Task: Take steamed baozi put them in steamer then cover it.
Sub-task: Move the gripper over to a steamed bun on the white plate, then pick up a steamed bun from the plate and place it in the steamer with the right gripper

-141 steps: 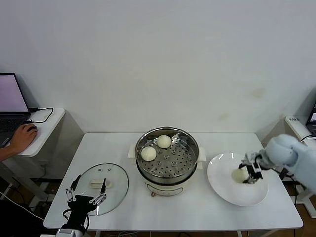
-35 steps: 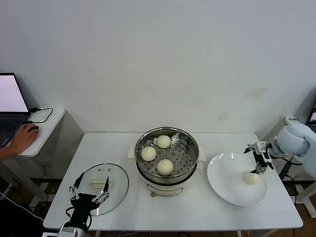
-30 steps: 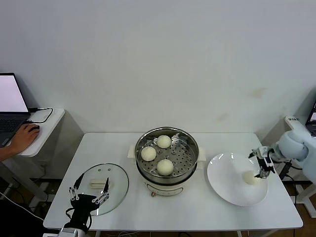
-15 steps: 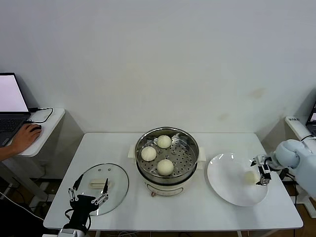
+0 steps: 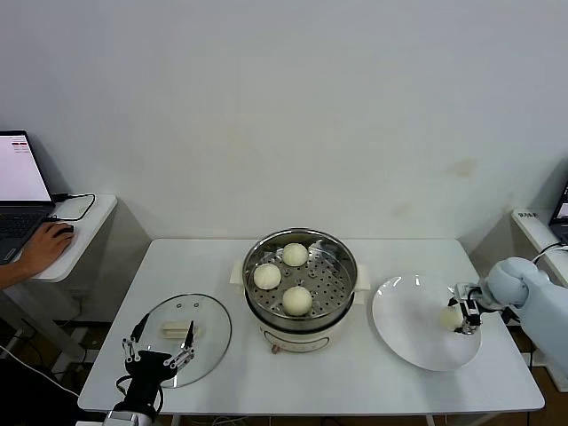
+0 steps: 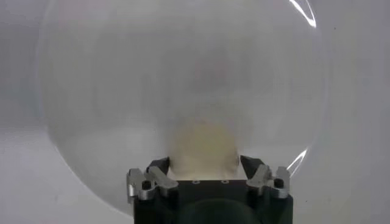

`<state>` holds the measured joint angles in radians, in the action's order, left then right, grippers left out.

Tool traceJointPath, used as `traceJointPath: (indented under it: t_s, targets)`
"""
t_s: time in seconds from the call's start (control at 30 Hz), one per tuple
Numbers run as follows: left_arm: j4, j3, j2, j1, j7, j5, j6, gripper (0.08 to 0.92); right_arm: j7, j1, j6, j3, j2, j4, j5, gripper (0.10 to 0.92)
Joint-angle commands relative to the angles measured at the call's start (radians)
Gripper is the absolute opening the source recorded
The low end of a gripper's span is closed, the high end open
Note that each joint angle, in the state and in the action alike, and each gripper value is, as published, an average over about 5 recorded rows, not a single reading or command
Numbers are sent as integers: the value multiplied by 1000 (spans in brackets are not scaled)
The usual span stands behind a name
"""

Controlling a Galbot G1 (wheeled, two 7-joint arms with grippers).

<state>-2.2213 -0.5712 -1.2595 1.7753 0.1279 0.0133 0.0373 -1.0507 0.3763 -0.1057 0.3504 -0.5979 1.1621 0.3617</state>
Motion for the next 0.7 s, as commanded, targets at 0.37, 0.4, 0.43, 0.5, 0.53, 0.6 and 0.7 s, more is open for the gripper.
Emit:
traceJointPath:
  t_s: [0.37,0.4,0.43,0.5,0.53,0.6,0.7]
  targets:
    - [-6,2,3,-2,-1,1,0,823,-55,-372,-97,281,145,174,-210,583]
    - [-7,3,3,-3,-1,1,0,823,-60,-424,-112,327,156,200,-240,584]
    - [-8,4,4,-4,-1,1,0,823,-65,-474,-126,365,166,227,-271,585]
    - [-10,6,6,-4,-2,1,0,823,-74,-595,-157,451,179,286,-336,588]
    - [-10,6,8,-5,-2,1,0,823,-77,-656,-172,498,181,314,-365,590]
    - [-12,6,11,-5,-2,2,0,823,-78,-785,-198,593,175,366,-420,593]
    - [-13,5,13,-7,-2,4,0,823,-61,-963,-247,739,140,433,-508,595]
